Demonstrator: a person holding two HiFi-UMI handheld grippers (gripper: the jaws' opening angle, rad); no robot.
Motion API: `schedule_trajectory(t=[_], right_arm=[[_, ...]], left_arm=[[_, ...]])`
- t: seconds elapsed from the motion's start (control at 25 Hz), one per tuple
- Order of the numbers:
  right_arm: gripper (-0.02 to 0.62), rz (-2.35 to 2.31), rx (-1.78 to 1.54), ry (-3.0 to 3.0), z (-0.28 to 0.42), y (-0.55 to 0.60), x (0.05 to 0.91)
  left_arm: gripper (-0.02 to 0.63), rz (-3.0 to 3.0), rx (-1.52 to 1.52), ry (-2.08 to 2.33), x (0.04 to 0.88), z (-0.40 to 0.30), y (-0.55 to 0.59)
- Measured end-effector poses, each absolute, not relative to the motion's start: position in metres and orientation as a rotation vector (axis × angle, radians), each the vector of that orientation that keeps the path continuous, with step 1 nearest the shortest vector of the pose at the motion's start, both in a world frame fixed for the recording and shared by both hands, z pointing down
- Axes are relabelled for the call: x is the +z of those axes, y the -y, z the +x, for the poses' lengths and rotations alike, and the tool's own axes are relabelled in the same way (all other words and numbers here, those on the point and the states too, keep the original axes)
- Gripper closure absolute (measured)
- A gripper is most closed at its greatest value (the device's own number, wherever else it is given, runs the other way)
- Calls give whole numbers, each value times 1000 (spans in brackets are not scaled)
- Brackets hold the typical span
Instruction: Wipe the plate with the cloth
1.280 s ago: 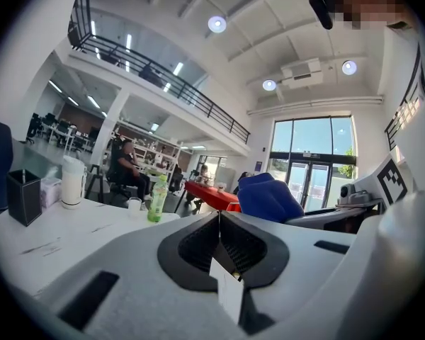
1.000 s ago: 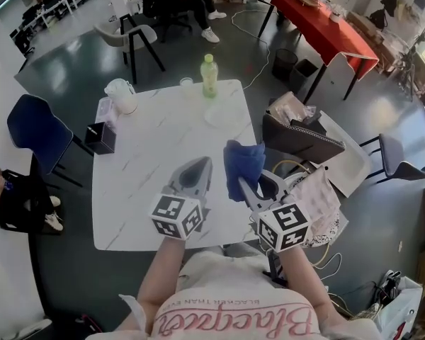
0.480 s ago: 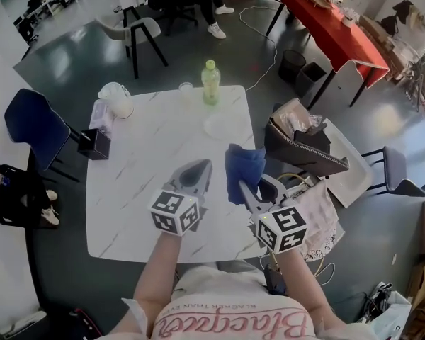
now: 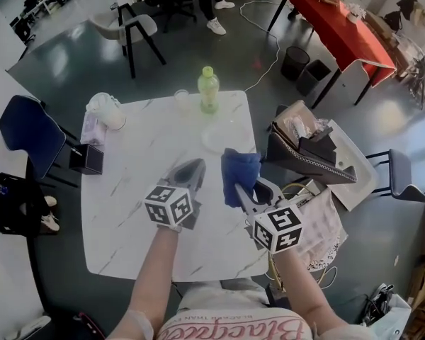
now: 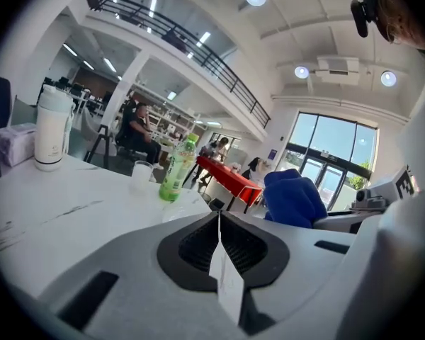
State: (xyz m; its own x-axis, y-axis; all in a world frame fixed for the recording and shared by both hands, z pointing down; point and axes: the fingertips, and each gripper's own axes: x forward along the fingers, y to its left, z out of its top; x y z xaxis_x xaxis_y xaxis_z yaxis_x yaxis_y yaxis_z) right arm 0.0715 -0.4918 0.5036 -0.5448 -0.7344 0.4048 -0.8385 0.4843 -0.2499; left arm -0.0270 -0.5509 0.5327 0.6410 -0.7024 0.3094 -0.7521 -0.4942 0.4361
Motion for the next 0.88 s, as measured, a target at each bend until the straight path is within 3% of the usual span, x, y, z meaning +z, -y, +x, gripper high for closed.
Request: schedule_trajectory(t=[0.36,0.44,0.52,0.88], right_arm=[[492,1334,685,2498,74,538,531],[492,1347,709,2492,79,544,540],[492,1359,739,2479,84,549,552],[492,1367,788,2438,99,565,573]], left_arm=[[586,2134,160,1122,592,-36,598],[473,2064,139,1080,606,-36,606],[422,2013,126,1053,618,-35,615],[376,1834,133,962,651,-24,651]])
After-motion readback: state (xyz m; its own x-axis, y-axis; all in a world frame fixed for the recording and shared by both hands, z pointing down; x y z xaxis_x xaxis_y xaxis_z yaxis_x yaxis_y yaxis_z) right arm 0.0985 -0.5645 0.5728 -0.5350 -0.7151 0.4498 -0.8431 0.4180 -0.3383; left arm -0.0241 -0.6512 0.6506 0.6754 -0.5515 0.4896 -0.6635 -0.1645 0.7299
